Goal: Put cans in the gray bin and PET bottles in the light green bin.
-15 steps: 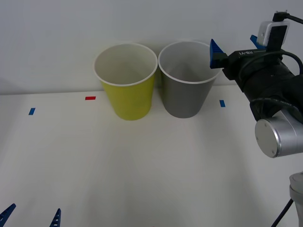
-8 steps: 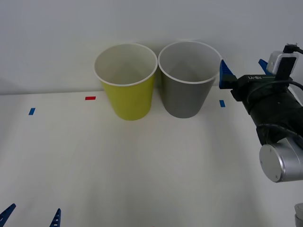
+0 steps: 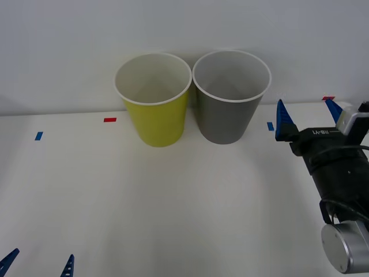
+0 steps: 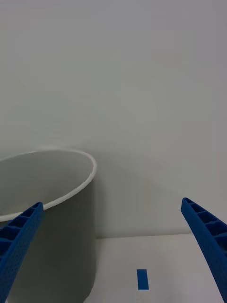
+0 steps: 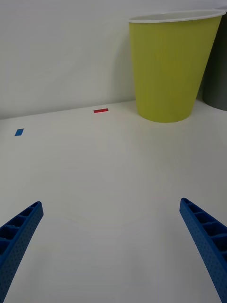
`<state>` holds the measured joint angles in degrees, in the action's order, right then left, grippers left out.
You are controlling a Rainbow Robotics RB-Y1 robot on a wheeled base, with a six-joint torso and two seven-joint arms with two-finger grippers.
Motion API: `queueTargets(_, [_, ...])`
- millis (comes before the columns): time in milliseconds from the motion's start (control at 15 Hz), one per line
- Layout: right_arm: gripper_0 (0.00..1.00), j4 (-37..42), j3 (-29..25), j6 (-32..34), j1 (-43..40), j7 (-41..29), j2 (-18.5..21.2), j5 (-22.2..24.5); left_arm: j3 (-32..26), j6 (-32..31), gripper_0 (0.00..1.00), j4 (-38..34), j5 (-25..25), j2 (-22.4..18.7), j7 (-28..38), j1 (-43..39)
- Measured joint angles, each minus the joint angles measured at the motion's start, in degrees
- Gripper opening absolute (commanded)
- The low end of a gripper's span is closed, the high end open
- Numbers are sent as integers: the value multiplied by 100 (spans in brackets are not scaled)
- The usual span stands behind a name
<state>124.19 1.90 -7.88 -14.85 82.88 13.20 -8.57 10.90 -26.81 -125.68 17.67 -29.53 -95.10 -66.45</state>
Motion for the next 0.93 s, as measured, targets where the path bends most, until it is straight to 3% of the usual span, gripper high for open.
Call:
queueTargets(333, [100,1,109,1152,-1129,-49,360,-18,0,0,100,0,0,0,0,0])
queueTargets(933, [100,1,362,2378,-2739,-99,655,-45,0,0,100,0,0,0,0,0])
